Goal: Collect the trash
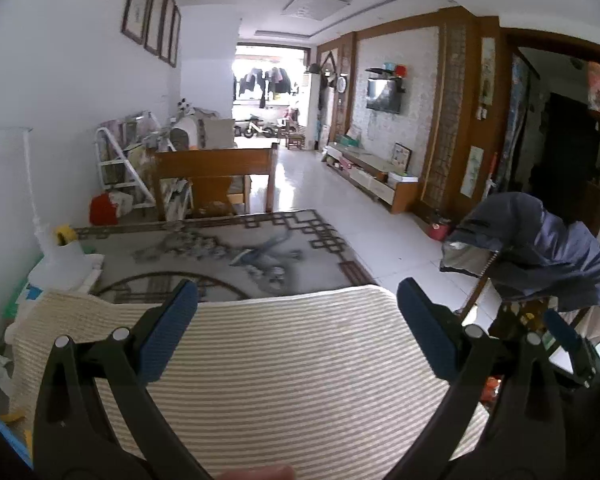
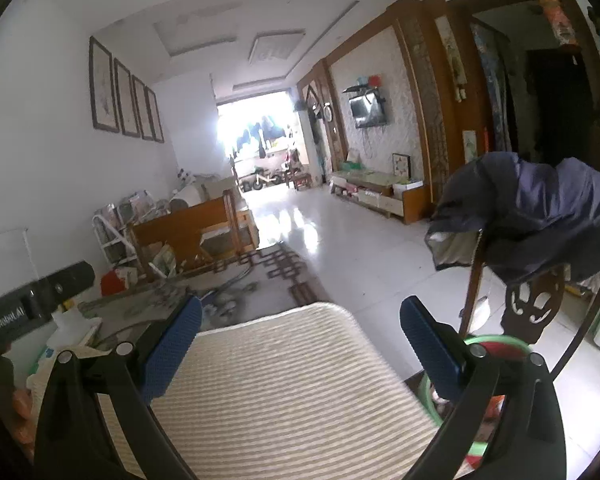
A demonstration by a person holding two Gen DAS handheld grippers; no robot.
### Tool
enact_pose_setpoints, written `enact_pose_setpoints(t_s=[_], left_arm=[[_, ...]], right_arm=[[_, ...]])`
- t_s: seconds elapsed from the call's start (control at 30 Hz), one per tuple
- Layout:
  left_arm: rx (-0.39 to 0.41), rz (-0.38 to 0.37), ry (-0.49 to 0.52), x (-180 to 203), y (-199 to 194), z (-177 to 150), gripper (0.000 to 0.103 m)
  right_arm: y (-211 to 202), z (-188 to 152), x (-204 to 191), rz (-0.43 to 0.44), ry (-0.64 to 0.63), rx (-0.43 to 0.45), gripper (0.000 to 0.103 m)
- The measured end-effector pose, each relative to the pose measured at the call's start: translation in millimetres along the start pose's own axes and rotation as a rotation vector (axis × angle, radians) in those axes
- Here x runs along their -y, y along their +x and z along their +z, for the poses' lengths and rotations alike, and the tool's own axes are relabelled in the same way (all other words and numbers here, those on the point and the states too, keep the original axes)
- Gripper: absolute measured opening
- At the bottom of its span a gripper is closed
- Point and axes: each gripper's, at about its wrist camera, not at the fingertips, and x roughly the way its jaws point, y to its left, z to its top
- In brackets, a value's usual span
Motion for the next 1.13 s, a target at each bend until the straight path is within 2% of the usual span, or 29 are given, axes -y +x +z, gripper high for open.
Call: enact_pose_setpoints(t_s=[0.3, 0.77, 0.9, 0.93, 1.07, 1.13], left_arm=[[-0.001, 0.007, -0.017, -41, -12, -3, 0.098], [-0.023, 0.025, -0.018, -56, -19, -9, 0.098], [-0.119, 0.000, -0.088, -75, -2, -21, 0.098], [-0.158, 0.018, -0.092, -81, 8, -30, 0.098], [-0.342, 0.134, -0.063, -105, 58, -80, 0.098], [-0.403, 0.234, -0.051, -125, 81, -113, 0.098]], right_arm=[[-10, -17, -39, -0.002, -0.024, -0.012, 0.096], [-7, -29, -48, -0.008, -0.014, -0.049, 0.096], [9, -40, -49, 0.002, -0.029, -0.112, 0.096], [15, -44, -50, 0.004, -0.035, -0.132, 0.096], [52, -68, -52, 0.010, -0.062, -0.261, 0.096], [76, -83, -51, -0.001, -0.077, -0.326, 0.096]])
